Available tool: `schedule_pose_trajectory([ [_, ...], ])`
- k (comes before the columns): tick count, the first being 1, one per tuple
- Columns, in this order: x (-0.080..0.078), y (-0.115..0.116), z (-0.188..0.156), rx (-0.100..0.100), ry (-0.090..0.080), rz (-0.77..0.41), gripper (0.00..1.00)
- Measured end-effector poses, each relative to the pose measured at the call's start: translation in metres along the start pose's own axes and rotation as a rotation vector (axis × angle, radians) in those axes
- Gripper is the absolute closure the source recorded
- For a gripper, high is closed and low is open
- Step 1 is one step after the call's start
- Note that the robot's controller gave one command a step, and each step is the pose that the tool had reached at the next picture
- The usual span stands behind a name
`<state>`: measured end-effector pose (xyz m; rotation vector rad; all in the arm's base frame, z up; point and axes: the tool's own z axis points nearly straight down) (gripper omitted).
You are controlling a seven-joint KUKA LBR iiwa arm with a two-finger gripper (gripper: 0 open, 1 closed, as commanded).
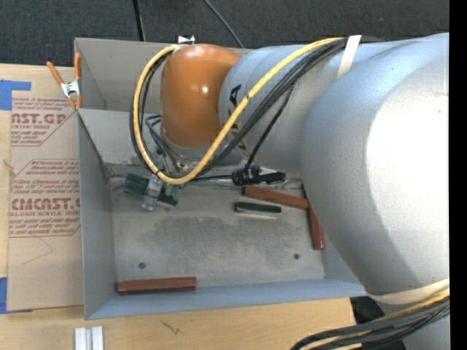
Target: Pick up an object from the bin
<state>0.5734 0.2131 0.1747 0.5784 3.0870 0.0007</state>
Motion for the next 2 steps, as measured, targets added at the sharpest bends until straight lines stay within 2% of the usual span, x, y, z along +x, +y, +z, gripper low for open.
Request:
schedule_pose_trajectory([
  [1, 0.000, 0.000, 0.000, 0.000, 0.000, 0.000, 1.00],
  [2, 0.045, -0.015, -0.012, 0.002, 0.002, 0.022, 1.00],
])
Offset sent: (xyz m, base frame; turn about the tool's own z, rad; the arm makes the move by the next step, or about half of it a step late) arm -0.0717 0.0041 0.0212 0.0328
